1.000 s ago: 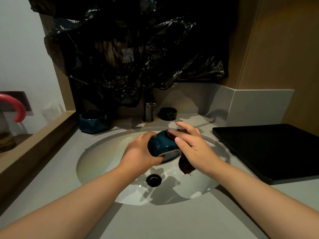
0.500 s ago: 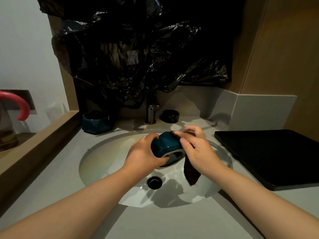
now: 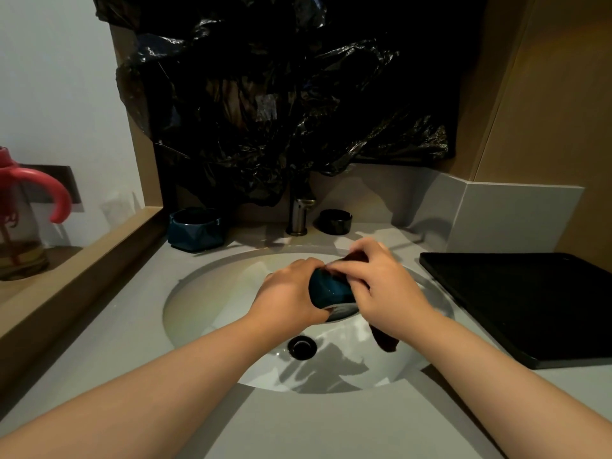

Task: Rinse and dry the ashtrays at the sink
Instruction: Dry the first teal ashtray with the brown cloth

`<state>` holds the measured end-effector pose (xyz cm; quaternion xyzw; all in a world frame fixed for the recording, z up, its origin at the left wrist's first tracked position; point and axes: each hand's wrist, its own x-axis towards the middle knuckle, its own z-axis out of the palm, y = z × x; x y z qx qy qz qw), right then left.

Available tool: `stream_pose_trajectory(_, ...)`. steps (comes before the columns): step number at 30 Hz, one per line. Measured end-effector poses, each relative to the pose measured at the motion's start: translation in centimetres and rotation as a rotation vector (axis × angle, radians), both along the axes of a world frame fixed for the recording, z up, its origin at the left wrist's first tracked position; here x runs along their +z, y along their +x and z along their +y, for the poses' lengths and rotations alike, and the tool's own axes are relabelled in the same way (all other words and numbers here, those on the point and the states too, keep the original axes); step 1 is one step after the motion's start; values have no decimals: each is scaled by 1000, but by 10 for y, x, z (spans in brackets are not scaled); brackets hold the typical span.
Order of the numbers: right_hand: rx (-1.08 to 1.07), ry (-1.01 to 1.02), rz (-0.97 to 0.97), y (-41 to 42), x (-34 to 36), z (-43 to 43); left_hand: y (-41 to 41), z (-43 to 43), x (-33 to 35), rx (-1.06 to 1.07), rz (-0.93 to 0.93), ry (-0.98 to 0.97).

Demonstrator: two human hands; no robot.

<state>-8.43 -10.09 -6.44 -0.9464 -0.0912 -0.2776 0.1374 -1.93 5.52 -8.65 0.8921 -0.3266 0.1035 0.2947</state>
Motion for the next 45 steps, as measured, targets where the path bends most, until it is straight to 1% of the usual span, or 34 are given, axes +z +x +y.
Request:
stream_pose_trajectory(2,-36,7,-5,1,-1,-1,0,-1,0,-6,21,-1)
stream_pose_trajectory(5,64,-164,-23,-6,-4,1,1,0,2,16,103,-44)
stream_pose_trajectory(7,116,-229,-60,-8,-3,3,3,1,3,51,154,-112)
stream_pose_trajectory(9,86,-169,-139,-5,-3,1,5,0,2,70,198,-211)
stream_pose_trajectory(11,-13,-13,-224,-1,-5,-5,7,0,0,89,264,-323)
stream_pose_trajectory(12,-71,38,-238,0,-6,-10,7,0,0,96,292,-361)
stream_pose_trajectory(14,-143,48,-215,1,-9,-13,7,0,-1,92,315,-373)
stream_pose_trajectory(16,-128,-12,-201,-2,-8,-5,7,-2,-2,78,311,-351)
stream_pose_trajectory(19,-26,-227,-237,-5,-6,7,6,-2,-3,79,307,-331)
stream_pose_trajectory(20,-18,-232,-251,-4,-6,8,7,-1,-3,87,289,-327)
stream_pose_trajectory(21,-35,-168,-245,-2,-6,8,7,0,-2,91,262,-321)
stream_pose_trajectory(22,-70,-46,-218,2,-7,6,7,1,-2,88,233,-316)
stream_pose_trajectory(24,-160,242,-85,9,-10,-4,6,1,-1,66,197,-301)
stream_pose_trajectory(25,-196,340,-17,11,-10,-9,5,1,-1,53,183,-288)
stream_pose_trajectory(26,-223,370,17,11,-11,-12,4,0,-1,42,167,-271)
stream_pose_trajectory(28,-221,286,-4,7,-11,-8,1,-1,-1,28,138,-237)
stream_pose_trajectory(31,-123,44,-125,-4,-5,7,0,-1,0,16,99,-196)
stream_pose_trajectory(32,-107,-1,-155,-4,-4,7,-1,0,0,13,85,-200)
stream_pose_trajectory(33,-104,19,-164,-2,-5,6,-1,0,0,12,72,-209)
stream_pose_trajectory(34,-113,109,-139,1,-5,3,-1,1,0,14,62,-219)
stream_pose_trajectory(35,-125,245,-78,5,-7,-2,-1,1,0,16,63,-232)
stream_pose_trajectory(37,-154,511,117,10,-8,-16,-1,1,1,19,98,-279)
stream_pose_trajectory(38,-176,577,182,12,-9,-22,-1,1,2,18,127,-306)
stream_pose_trajectory(40,-229,632,208,12,-6,-33,0,0,3,17,200,-372)
stream_pose_trajectory(42,-259,643,227,7,2,-42,1,-1,3,9,278,-465)
stream_pose_trajectory(43,-258,619,275,4,6,-46,3,0,2,7,312,-498)
stream_pose_trajectory(45,-239,502,452,-2,13,-50,5,1,1,8,377,-528)
